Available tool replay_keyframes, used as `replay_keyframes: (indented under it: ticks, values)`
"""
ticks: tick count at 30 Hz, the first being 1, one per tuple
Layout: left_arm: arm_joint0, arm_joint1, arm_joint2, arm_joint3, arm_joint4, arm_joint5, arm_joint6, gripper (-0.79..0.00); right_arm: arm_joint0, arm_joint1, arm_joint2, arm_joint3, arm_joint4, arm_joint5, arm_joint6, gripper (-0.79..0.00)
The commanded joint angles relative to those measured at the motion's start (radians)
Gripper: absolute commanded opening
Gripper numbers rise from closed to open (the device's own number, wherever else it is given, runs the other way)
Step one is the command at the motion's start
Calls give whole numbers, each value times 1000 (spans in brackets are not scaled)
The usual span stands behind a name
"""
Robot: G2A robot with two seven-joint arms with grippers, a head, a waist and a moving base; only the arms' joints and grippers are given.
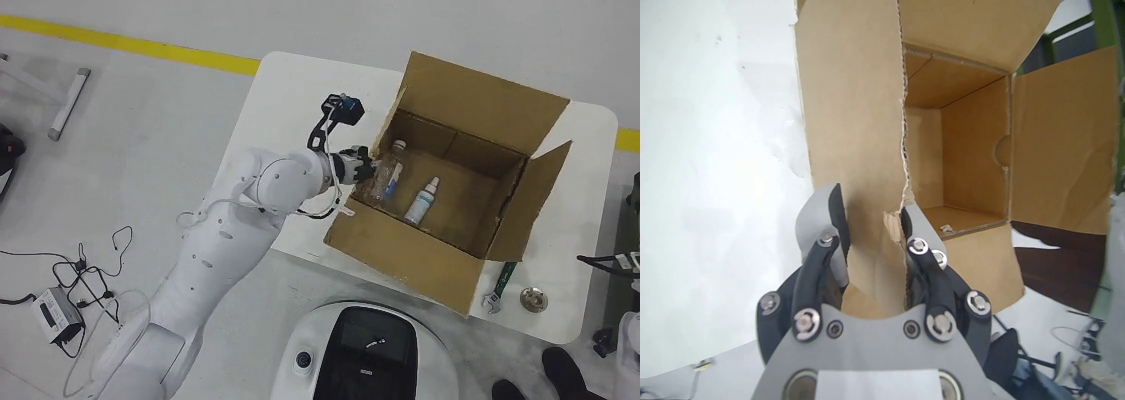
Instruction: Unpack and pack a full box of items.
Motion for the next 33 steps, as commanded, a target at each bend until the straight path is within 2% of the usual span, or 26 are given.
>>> replay_keyframes:
  ticks: [1,5,14,19,26,27,28,31,32,33]
  values:
    - [29,0,-43,-4,-98,24,34,-785,-2,0,-1,0,-1,0,0,-785]
    - [71,2,-103,-16,-202,58,86,-785,-3,-1,-3,1,-2,0,3,-785]
    - [170,9,-184,-27,-349,133,154,-785,0,-2,-6,2,-3,-5,7,-785]
    - [237,18,-226,-44,-361,182,174,-785,2,-2,-4,5,2,-8,4,-785]
    - [302,42,-271,-103,-279,199,130,-785,7,-4,-9,3,18,-10,5,-785]
    - [307,45,-273,-111,-266,198,115,-517,6,-4,-12,3,19,-11,6,-785]
    - [310,47,-277,-117,-265,196,103,0,6,-4,-14,3,19,-11,7,-782]
    - [311,53,-281,-131,-261,190,82,0,6,-5,-19,2,19,-13,14,-723]
    - [308,53,-285,-138,-269,190,86,0,6,-4,-20,2,17,-14,20,-656]
    - [304,55,-281,-144,-261,180,81,0,6,-4,-20,2,16,-14,22,-539]
